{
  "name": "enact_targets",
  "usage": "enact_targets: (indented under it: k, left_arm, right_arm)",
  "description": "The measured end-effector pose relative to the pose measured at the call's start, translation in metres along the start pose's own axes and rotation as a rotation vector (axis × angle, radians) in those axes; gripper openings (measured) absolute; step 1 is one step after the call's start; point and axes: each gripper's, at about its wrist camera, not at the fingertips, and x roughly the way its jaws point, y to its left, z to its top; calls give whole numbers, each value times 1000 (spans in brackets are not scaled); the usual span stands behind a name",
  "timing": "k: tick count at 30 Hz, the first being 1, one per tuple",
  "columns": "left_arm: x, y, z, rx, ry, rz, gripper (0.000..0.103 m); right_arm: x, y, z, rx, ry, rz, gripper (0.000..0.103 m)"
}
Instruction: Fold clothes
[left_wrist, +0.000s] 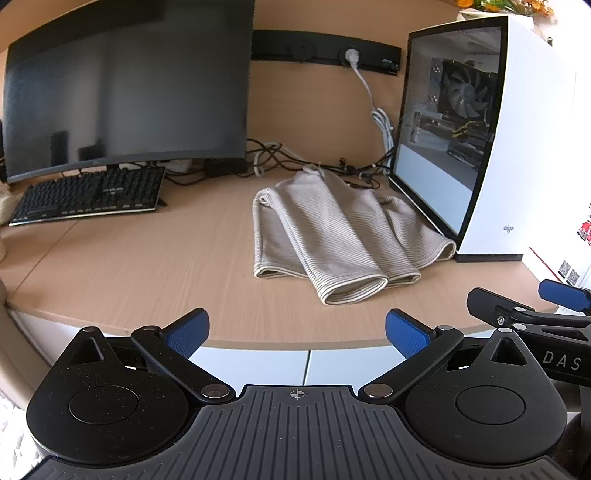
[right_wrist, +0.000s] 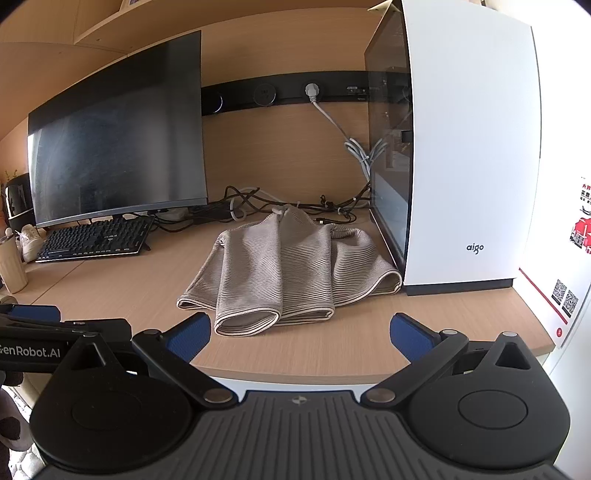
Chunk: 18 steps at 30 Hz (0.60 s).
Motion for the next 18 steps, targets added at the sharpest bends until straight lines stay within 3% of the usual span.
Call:
enact_targets:
  k: [18]
  left_arm:
    - [12,1,6,7,21,6,103]
  right_arm:
    - [13,1,3,14,23,-1,103]
